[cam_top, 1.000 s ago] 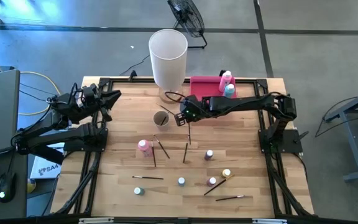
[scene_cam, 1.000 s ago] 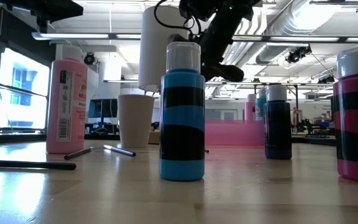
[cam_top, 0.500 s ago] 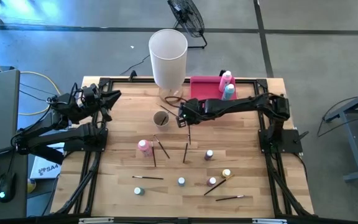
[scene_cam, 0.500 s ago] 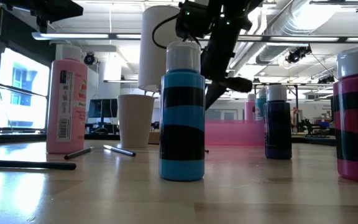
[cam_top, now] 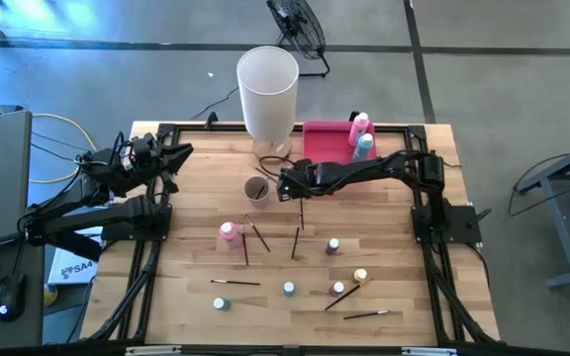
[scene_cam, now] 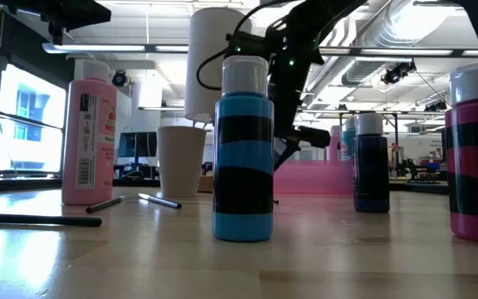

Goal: Pick & Place Paint Supplies
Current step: Put the golden paint brush into the white cup

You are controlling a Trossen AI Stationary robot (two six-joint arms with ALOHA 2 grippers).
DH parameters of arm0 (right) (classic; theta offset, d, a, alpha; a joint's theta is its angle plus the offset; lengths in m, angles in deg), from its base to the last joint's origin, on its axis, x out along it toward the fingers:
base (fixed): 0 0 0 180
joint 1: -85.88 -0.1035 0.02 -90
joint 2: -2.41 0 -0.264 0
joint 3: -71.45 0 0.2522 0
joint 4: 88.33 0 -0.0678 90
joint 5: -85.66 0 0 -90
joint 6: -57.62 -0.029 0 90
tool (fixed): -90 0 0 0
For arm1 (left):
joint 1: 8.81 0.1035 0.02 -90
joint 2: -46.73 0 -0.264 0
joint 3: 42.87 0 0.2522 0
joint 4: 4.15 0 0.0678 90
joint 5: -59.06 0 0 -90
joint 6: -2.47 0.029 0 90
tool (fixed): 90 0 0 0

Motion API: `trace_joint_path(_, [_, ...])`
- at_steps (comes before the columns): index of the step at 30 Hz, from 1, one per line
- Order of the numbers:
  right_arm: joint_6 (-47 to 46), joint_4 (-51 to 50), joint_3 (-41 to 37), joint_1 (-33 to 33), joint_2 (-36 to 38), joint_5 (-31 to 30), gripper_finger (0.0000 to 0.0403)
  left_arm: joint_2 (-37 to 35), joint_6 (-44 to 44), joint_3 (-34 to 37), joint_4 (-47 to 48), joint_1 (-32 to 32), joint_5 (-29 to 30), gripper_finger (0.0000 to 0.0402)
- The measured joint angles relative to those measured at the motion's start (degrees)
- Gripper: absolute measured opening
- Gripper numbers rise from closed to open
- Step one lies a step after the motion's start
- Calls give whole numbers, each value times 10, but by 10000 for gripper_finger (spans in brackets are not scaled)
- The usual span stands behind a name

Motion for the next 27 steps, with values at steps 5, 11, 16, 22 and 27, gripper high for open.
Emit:
trace_joint_path(5, [-2, 13, 0, 3, -11, -18, 108, 0, 0, 0, 8, 0, 0, 54])
trace_joint_path(11, [-1, 22, 0, 12, -12, -35, 103, 0, 0, 0, 9, 0, 1, 54])
trace_joint_path(16, [1, 27, 0, 21, -18, -40, 103, 0, 0, 0, 9, 0, 1, 54])
trace_joint_path(22, [8, 32, 0, 28, -38, -10, 103, 0, 0, 0, 9, 0, 1, 54])
trace_joint_path(27, [10, 33, 1, 27, -48, -4, 103, 0, 0, 0, 8, 0, 1, 54])
